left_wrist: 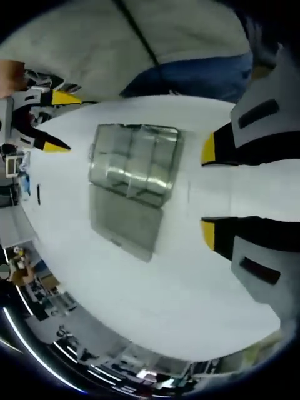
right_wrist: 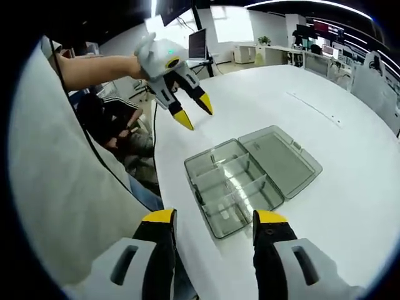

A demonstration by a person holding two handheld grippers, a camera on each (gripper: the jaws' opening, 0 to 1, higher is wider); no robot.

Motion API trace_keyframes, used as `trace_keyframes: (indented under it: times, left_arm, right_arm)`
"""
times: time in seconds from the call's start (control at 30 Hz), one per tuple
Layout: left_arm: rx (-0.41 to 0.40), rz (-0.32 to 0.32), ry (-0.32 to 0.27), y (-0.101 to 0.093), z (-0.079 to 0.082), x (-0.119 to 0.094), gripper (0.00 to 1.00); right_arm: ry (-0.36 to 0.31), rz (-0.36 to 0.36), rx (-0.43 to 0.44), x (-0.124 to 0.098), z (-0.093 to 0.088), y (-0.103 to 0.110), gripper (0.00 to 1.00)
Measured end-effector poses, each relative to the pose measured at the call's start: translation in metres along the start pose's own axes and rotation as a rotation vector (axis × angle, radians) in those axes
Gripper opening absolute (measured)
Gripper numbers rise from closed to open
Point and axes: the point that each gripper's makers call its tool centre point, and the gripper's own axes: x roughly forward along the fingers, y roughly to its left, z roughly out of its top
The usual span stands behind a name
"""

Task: Insert the divider into the dual guide fixture by aligning both edges with the guide slots and pushing it downward to the bottom, including one-sided entry, uneven engagement, binding, and posture correction.

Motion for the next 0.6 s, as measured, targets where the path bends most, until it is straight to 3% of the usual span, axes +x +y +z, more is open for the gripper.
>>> trace_keyframes:
  times: [0.6]
  left_arm:
    - [-0.021,0.074,-0.18,-0.01,0.059,-0.015,0.27]
  right_arm:
    - [-0.048,-0.01,0.045,-0.004,0.012,-0.005,0.44]
